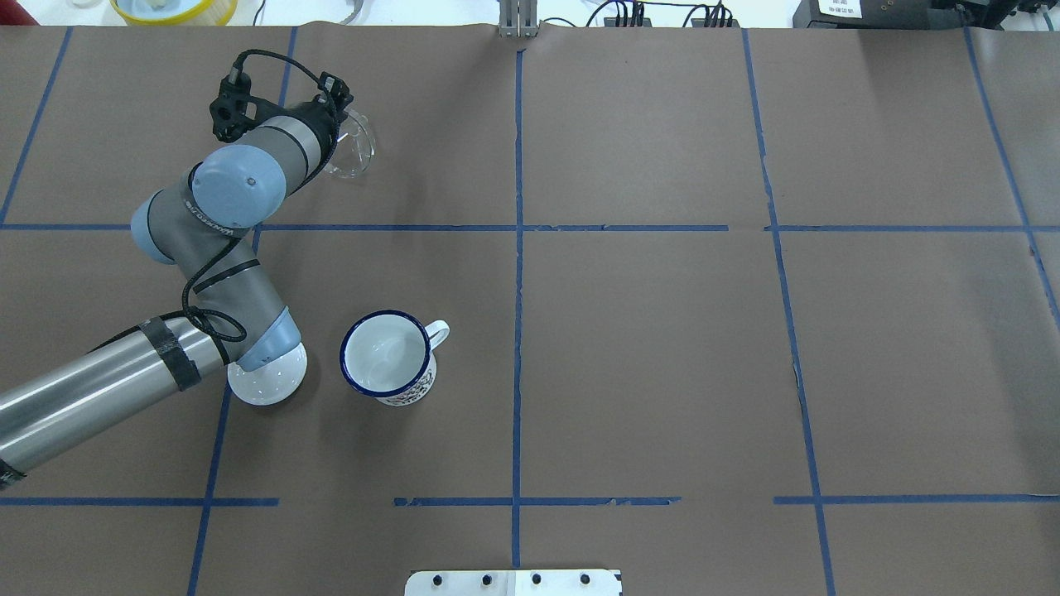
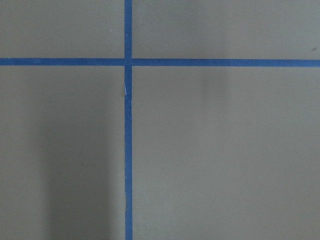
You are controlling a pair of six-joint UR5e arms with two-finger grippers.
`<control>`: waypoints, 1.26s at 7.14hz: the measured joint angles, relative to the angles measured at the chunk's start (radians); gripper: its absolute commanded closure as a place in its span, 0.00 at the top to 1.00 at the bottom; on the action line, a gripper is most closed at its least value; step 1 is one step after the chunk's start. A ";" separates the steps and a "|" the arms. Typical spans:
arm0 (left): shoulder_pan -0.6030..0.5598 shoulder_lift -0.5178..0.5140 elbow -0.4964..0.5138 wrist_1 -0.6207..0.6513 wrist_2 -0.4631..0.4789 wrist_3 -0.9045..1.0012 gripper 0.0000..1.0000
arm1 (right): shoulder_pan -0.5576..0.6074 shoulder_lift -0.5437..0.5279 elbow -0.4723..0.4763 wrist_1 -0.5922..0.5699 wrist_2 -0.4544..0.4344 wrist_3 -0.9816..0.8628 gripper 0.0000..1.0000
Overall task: Remove funnel from cup
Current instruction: 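Carry the funnel farther from the robot and release it on the table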
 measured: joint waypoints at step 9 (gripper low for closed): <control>-0.072 0.288 -0.662 0.420 -0.443 0.922 1.00 | 0.000 0.000 0.000 0.000 0.000 0.000 1.00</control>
